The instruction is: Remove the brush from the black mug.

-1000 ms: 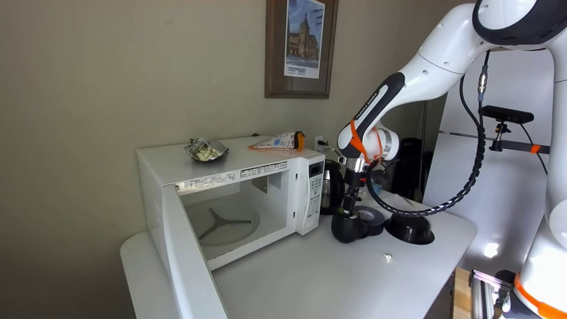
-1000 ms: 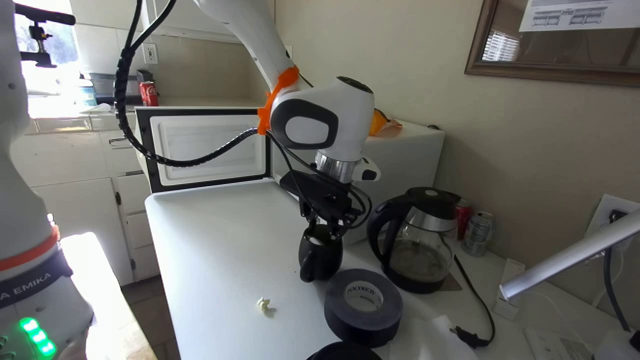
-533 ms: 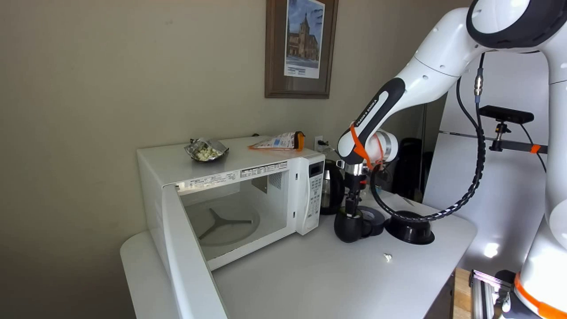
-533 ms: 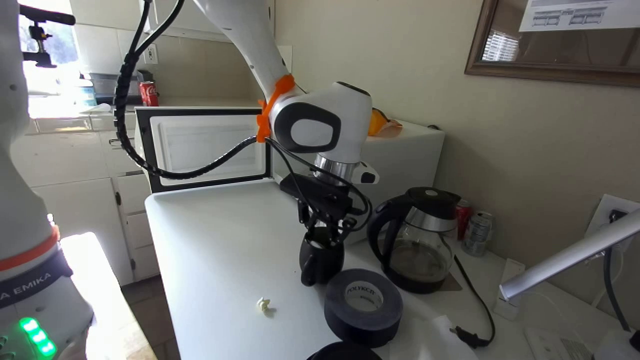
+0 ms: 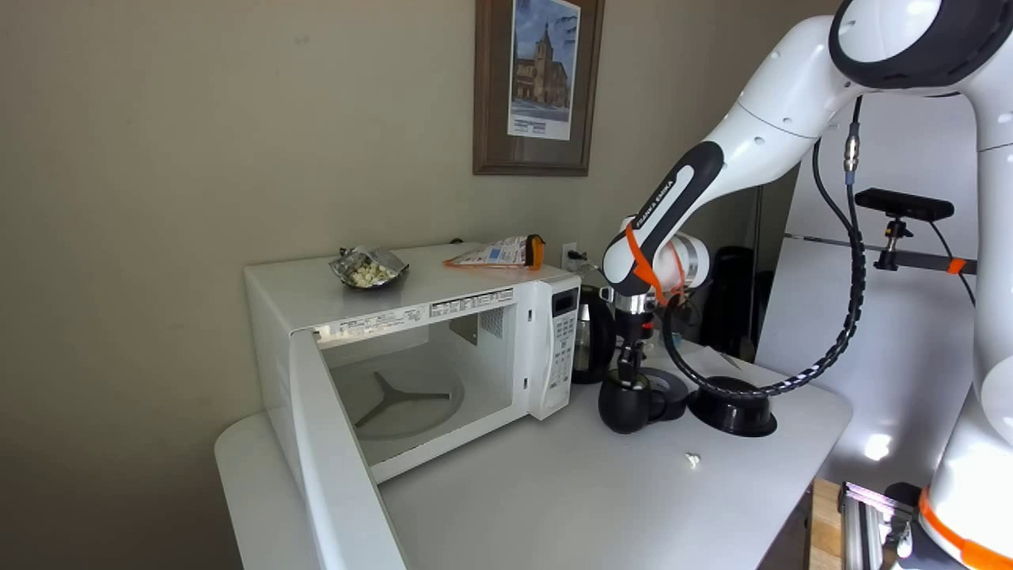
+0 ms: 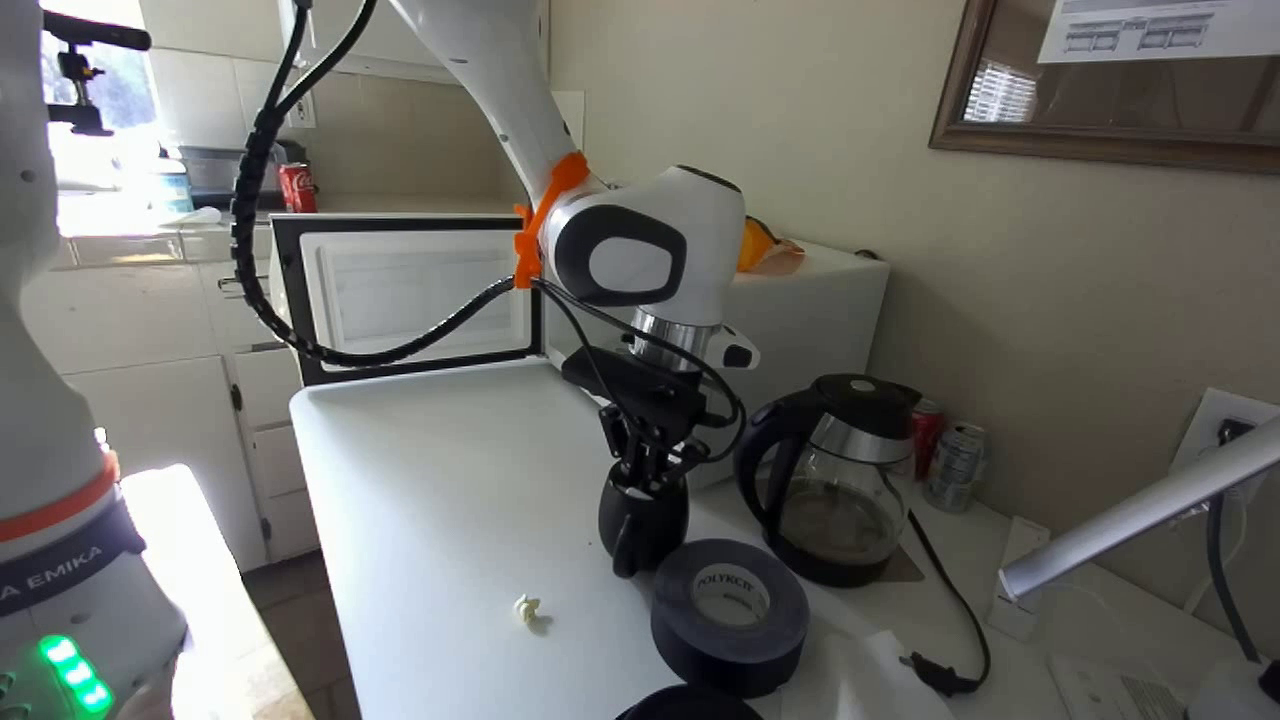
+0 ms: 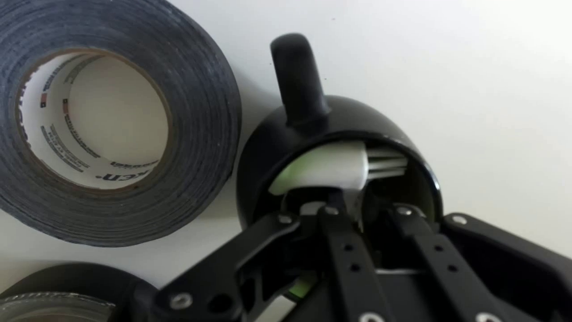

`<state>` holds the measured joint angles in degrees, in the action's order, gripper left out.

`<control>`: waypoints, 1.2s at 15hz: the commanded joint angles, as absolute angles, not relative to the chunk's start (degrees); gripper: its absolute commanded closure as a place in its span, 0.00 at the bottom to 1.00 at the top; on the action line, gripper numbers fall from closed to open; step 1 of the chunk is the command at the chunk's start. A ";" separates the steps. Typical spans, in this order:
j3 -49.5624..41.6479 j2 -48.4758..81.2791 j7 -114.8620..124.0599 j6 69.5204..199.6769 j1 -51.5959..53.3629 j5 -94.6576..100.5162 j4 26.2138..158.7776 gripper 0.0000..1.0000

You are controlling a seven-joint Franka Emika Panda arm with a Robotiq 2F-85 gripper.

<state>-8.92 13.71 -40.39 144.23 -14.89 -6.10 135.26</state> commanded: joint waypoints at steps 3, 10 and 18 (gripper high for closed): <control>-7.08 7.67 -43.98 142.15 -16.09 -8.39 137.28 0.96; -8.76 -1.15 -43.93 138.06 -14.26 -6.33 140.34 0.96; -10.39 -14.49 -46.31 133.55 -11.63 -2.41 147.80 0.96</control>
